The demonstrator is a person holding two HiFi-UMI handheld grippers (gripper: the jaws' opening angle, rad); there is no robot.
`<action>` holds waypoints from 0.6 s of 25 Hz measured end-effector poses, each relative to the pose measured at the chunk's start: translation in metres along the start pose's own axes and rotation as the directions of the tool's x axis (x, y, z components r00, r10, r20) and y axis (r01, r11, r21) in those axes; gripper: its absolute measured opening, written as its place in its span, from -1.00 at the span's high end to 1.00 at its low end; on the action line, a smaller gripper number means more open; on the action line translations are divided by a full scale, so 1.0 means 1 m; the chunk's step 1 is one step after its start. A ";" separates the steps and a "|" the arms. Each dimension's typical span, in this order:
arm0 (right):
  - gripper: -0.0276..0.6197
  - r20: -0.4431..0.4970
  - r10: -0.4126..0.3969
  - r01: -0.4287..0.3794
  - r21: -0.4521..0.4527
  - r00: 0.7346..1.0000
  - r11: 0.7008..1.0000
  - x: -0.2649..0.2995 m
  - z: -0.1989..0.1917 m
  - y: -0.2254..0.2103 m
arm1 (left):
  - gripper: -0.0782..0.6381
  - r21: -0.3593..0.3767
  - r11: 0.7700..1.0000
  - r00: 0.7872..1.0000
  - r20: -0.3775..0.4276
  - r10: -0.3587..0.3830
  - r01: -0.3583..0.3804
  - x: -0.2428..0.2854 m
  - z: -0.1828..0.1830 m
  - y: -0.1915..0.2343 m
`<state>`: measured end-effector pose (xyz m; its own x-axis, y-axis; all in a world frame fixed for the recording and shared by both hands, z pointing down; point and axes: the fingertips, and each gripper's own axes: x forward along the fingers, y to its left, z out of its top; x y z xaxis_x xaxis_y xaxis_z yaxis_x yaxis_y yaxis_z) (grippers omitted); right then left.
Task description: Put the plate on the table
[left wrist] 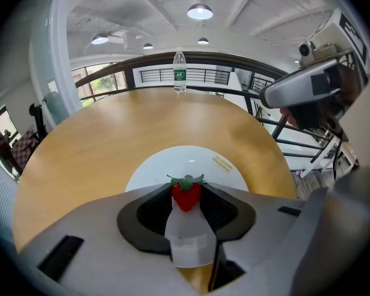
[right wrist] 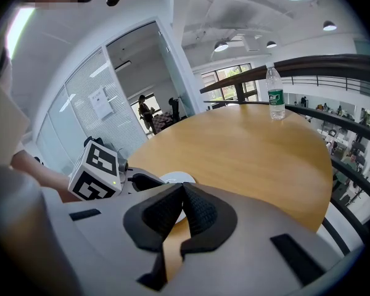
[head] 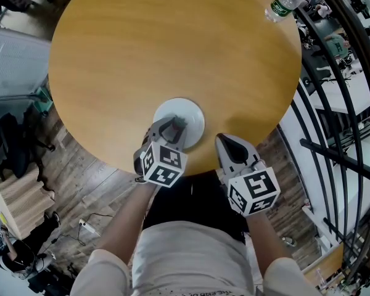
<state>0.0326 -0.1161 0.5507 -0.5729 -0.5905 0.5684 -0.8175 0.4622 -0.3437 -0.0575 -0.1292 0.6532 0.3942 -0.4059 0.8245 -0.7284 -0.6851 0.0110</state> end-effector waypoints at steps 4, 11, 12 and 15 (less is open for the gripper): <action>0.85 -0.001 0.002 -0.002 0.002 1.000 1.000 -0.001 -0.001 -0.002 | 0.33 -0.001 1.000 1.000 -0.001 0.007 -0.007 0.001 0.000 0.000; 0.85 0.001 0.004 -0.004 -0.003 1.000 1.000 -0.003 0.001 0.000 | 0.22 -0.017 1.000 1.000 0.002 -0.011 0.011 0.000 0.001 -0.001; 0.85 0.002 0.004 -0.004 -0.003 1.000 1.000 -0.003 0.002 0.000 | 0.21 -0.016 1.000 1.000 0.003 -0.011 0.011 -0.001 0.002 -0.001; 0.85 0.003 0.005 -0.005 -0.007 1.000 1.000 -0.003 0.004 0.002 | 0.19 -0.019 1.000 1.000 0.015 -0.007 0.007 -0.006 0.004 0.000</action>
<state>0.0327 -0.1158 0.5457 -0.5772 -0.5904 0.5641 -0.8141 0.4696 -0.3416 -0.0582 -0.1292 0.6461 0.4075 -0.4100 0.8160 -0.7361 -0.6763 0.0277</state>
